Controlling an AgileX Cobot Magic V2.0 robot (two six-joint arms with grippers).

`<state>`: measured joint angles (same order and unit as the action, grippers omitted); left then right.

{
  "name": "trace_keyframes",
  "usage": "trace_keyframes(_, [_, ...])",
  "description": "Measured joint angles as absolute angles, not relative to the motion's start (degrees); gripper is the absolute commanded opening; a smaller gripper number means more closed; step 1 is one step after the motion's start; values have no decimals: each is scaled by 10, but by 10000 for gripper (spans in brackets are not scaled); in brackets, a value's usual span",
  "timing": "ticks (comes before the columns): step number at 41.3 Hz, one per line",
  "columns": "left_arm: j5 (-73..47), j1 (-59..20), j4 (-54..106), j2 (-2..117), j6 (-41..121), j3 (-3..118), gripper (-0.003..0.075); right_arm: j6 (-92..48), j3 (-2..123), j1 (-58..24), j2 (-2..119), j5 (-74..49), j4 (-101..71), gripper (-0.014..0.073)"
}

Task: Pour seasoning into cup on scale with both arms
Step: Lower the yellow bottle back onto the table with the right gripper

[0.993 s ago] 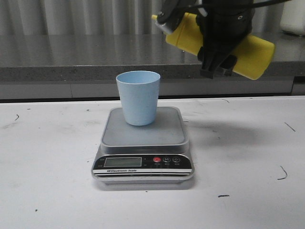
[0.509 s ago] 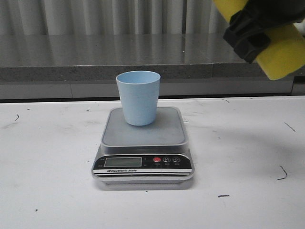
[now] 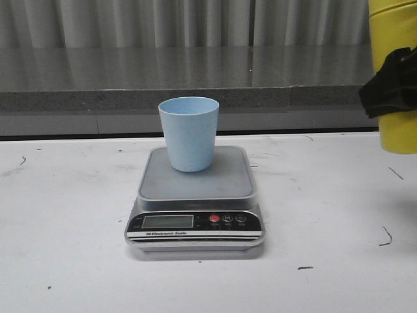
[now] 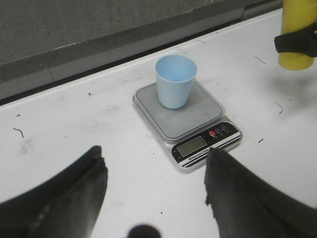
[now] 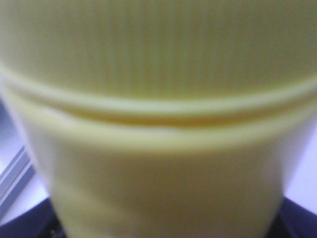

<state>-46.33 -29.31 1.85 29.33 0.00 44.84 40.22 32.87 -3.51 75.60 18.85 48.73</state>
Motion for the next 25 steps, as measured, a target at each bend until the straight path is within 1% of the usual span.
trace_keyframes(8, [-463,-293,19,293,0,448,428,336,320,-10,812,288,468,314])
trace_keyframes(13, [-463,-293,19,293,0,448,428,263,320,-8,847,337,415,314])
trace_keyframes(17, [-463,-293,19,293,0,448,428,206,320,-8,878,374,340,314])
trace_keyframes(25, [-463,-293,19,293,0,448,428,162,320,-8,941,470,273,314])
